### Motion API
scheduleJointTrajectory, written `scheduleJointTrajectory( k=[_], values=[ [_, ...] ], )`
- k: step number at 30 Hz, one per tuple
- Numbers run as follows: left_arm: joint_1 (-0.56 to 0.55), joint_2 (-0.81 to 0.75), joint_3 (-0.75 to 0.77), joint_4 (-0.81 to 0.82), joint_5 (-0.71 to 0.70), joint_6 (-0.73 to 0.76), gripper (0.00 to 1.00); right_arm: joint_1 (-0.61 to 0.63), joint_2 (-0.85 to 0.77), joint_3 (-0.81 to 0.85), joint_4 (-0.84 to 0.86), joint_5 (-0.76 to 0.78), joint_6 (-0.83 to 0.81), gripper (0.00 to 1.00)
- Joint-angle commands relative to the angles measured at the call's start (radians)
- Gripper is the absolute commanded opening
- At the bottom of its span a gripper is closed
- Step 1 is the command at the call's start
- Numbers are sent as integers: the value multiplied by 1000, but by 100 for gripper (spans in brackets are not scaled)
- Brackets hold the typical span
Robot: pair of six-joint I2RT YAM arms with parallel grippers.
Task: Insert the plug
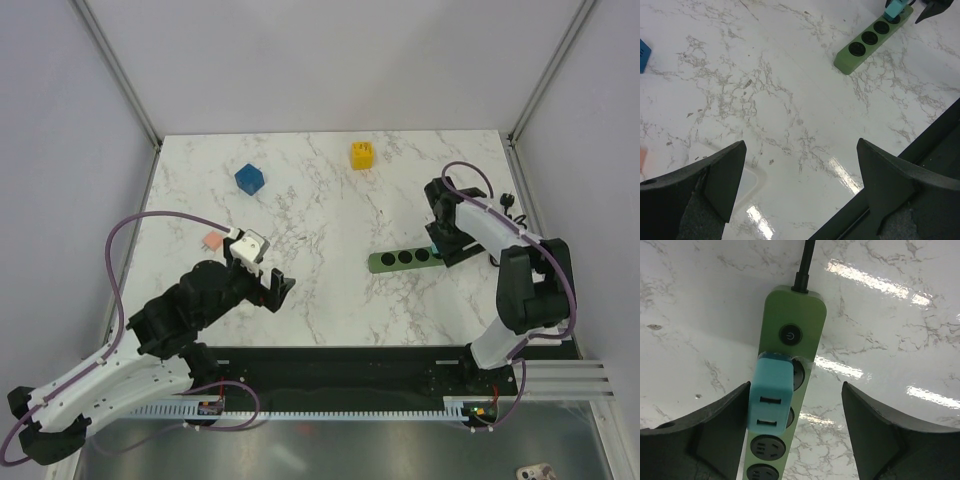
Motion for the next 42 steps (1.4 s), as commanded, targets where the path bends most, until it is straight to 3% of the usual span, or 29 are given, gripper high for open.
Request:
scheduleJointTrajectory(
  k=[1, 7, 10, 13, 14, 17, 27, 31, 38, 40, 42],
  values=[
    [2, -1, -13, 27, -27, -25, 99, -2, -97, 45, -49, 5, -67, 80],
    [3, -7, -11, 27, -28, -30, 99, -7, -167, 88, -50, 44, -201, 80],
    [2, -10, -14, 27, -28, -33, 98, -7, -190, 116, -34, 55, -292, 73],
    [2, -11, -14, 29, -31, -36, 99, -5, -214, 116, 28, 30, -386, 51],
    [2, -10, -14, 29, -31, -37, 98, -8, -220, 111, 60, 15, -403, 30],
    [2, -4, -13, 27, -33, -42, 98, -16, -213, 98, 86, -16, -437, 0],
    [2, 24, -7, 30, -41, -48, 98, -36, -118, -65, 239, -91, -466, 0],
    [2, 36, -8, 29, -48, -50, 98, -47, -87, -74, 246, -91, -481, 0],
    [2, 24, -10, 30, -67, -51, 98, -50, -168, -1, 250, -88, -549, 0],
    [2, 22, -10, 32, -70, -51, 98, -50, -185, 13, 302, -109, -602, 3],
    [2, 22, -11, 33, -70, -50, 98, -50, -200, 16, 365, -166, -648, 17]
  ],
)
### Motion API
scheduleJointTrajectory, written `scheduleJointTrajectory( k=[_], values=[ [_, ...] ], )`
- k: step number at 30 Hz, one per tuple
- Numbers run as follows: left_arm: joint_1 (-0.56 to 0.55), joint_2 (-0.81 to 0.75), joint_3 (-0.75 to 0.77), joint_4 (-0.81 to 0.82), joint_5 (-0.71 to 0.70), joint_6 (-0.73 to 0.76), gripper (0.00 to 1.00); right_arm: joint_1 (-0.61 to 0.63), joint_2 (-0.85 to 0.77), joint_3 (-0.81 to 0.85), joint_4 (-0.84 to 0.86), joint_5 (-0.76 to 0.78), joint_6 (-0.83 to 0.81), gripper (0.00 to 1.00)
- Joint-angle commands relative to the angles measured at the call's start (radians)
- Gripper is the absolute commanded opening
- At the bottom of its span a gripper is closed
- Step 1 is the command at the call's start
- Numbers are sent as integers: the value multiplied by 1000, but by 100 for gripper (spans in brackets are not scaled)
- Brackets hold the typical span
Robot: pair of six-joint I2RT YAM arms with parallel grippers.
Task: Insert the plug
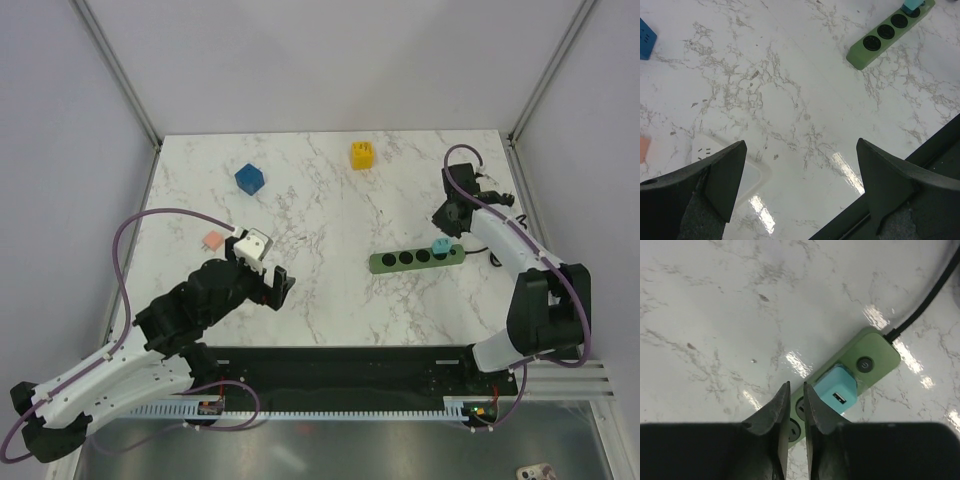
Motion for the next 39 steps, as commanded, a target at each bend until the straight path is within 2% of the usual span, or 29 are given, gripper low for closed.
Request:
scheduleJointTrajectory(
  k=[1, 2, 3, 4, 7, 8, 11, 13, 18, 25, 34, 39],
  values=[
    [2, -9, 3, 31, -27, -27, 98, -3, -62, 55, 159, -87, -119, 25],
    [3, -11, 2, 34, -26, -26, 98, -4, -51, 60, 201, -126, -175, 39],
    [2, -9, 3, 35, -24, -23, 98, -1, -37, 69, 241, -212, -195, 44],
    [2, -8, 3, 36, -23, -20, 98, -3, -20, 83, 288, -238, -203, 55],
    [2, -12, 3, 36, -21, -16, 98, 12, 61, 156, 362, -253, -208, 65],
    [2, -17, 3, 35, -21, -16, 98, 29, 92, 179, 388, -247, -225, 76],
    [2, -31, -3, 35, -21, -19, 97, 58, 162, 237, 488, -210, -257, 92],
    [2, -38, -3, 38, -23, -19, 97, 71, 208, 285, 529, -204, -297, 98],
    [3, -34, -5, 50, -30, -9, 98, 127, 401, 471, 603, -218, -448, 98],
    [3, -51, -9, 56, -41, -1, 98, 181, 635, 748, 592, -173, -541, 98],
    [3, -66, -21, 73, -41, 4, 98, 197, 868, 948, 603, -101, -639, 98],
    [2, -61, -28, 76, -41, 14, 97, 200, 951, 1020, 609, -138, -660, 98]
  ],
)
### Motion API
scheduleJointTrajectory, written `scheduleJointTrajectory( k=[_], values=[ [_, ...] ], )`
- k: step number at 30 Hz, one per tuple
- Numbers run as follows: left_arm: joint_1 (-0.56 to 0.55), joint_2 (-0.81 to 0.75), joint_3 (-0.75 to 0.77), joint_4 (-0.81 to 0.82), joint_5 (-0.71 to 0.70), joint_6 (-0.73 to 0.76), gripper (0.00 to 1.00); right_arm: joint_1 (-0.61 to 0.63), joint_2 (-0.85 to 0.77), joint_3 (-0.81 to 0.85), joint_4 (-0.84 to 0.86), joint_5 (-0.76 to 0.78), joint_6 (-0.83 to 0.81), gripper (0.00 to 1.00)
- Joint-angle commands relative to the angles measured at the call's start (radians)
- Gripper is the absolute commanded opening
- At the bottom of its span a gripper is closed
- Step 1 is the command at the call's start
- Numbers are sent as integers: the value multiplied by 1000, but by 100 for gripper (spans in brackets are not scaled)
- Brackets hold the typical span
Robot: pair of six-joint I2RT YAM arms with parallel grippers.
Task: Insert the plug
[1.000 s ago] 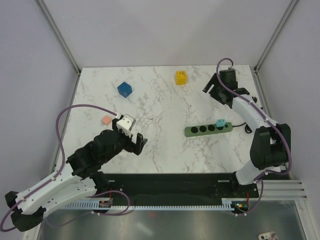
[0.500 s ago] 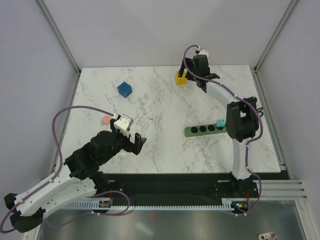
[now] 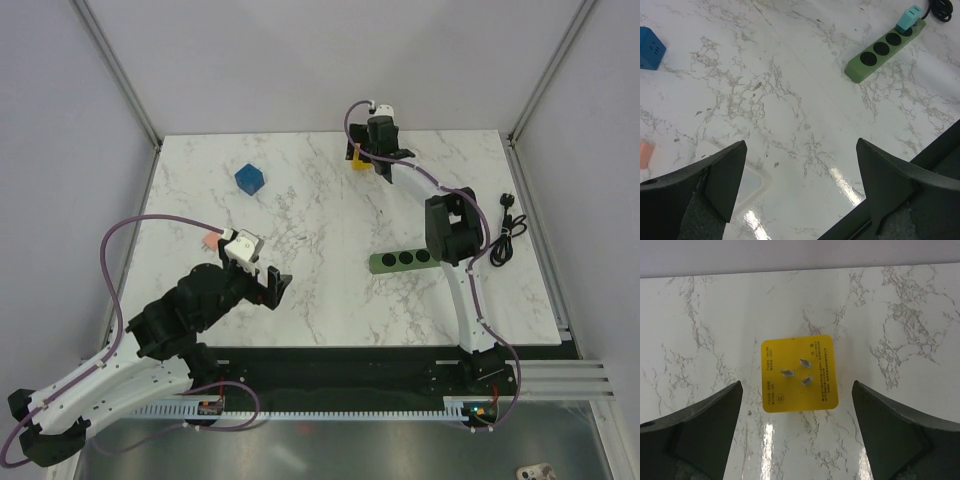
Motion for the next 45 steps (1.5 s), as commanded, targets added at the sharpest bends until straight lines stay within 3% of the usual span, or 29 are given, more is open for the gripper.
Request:
scheduleJointTrajectory(
  k=[1, 5, 7, 8, 11, 12, 15, 17, 18, 21, 26, 34, 41, 45],
  values=[
    [2, 1, -10, 51, -24, 15, 97, 4, 58, 83, 33, -2, -47, 98],
    [2, -2, -12, 57, -24, 13, 97, 4, 105, 112, 46, -23, -64, 97],
    [3, 1, -12, 60, -29, 15, 97, 6, 129, 128, 54, -22, -70, 90],
    [2, 4, -12, 60, -31, 16, 97, 7, 135, 131, 56, -22, -73, 79],
    [2, 4, -13, 60, -29, 16, 96, 9, 127, 120, 76, -14, -100, 60],
    [2, 1, -15, 58, -26, 15, 96, 10, 109, 94, 82, -15, -112, 48],
    [3, 0, -12, 62, -20, -2, 95, 15, 8, -26, 82, -66, -152, 29],
    [2, 1, -4, 62, -17, -24, 95, 17, -89, -171, 182, -144, -153, 24],
    [2, 4, 1, 62, -17, -34, 95, 18, -199, -334, 221, -159, -146, 23],
    [3, 10, 25, 58, -20, -88, 95, 23, -421, -607, 304, -296, -131, 19],
    [9, 38, 100, 8, 34, -192, 95, 64, -733, -967, 347, -438, -152, 11],
    [13, 168, 355, -127, 133, -153, 97, 162, -1095, -1122, 205, -823, -97, 4],
    [13, 188, 470, -152, 413, 36, 99, 198, -1305, -1182, 188, -1115, 12, 0],
    [13, 248, 528, -162, 572, 70, 99, 228, -1373, -1173, 88, -1143, -33, 0]
  ],
)
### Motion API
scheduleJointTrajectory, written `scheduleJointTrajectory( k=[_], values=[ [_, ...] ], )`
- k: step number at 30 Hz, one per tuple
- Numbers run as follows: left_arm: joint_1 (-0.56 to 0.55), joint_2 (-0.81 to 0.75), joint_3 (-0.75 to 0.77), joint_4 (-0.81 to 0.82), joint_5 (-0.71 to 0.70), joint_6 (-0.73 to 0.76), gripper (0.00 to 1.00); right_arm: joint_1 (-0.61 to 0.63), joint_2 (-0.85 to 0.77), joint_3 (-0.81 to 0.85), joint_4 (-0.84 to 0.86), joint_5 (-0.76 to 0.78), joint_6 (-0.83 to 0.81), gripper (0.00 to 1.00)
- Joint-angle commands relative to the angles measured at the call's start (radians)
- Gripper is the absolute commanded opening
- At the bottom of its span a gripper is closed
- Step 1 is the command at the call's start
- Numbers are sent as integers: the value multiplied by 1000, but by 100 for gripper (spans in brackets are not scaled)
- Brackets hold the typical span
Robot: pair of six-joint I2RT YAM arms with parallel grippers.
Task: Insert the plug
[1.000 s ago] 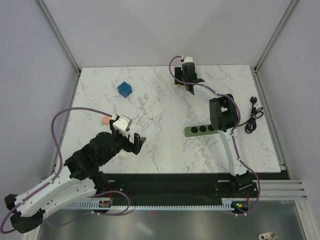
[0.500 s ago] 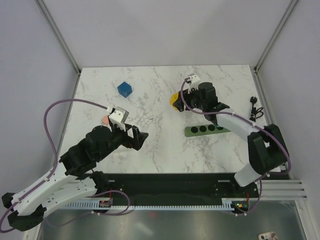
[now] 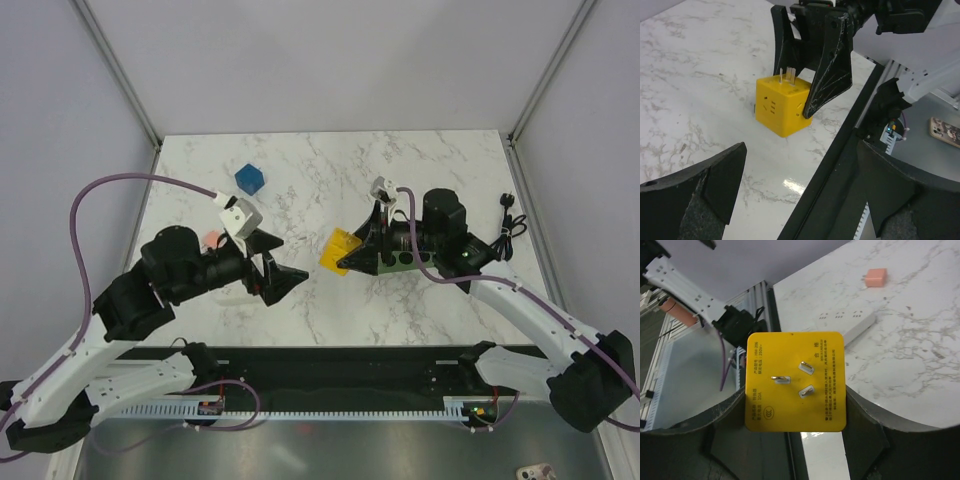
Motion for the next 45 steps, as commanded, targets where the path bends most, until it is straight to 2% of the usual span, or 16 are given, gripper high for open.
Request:
scheduleJointTrajectory(
  k=[1, 6, 8, 17, 22, 27, 29, 35, 45],
  values=[
    [1, 64, 65, -13, 213, 87, 99, 20, -73, 8, -70, -135, -19, 0],
    [1, 187, 107, -20, 309, 102, 95, 22, -100, -4, -73, -202, 1, 0],
    [1, 230, 119, -19, 307, 110, 93, 28, -84, 2, -73, -232, 13, 0],
    [1, 339, 142, -13, 305, 142, 93, 60, -129, 3, -72, -244, -13, 0],
    [1, 337, 124, 15, 324, 139, 93, 61, -144, 3, -64, -278, -17, 0],
    [8, 308, 79, 99, 431, 70, 92, 71, -161, -17, -17, -299, 3, 0],
    [12, 301, 56, 135, 479, 40, 88, 71, -172, -21, 0, -295, 16, 0],
    [20, 301, 36, 152, 549, -9, 84, 72, -192, -17, 2, -298, 30, 0],
    [23, 316, 22, 182, 565, -52, 84, 75, -173, -18, -3, -295, 52, 0]
  ],
)
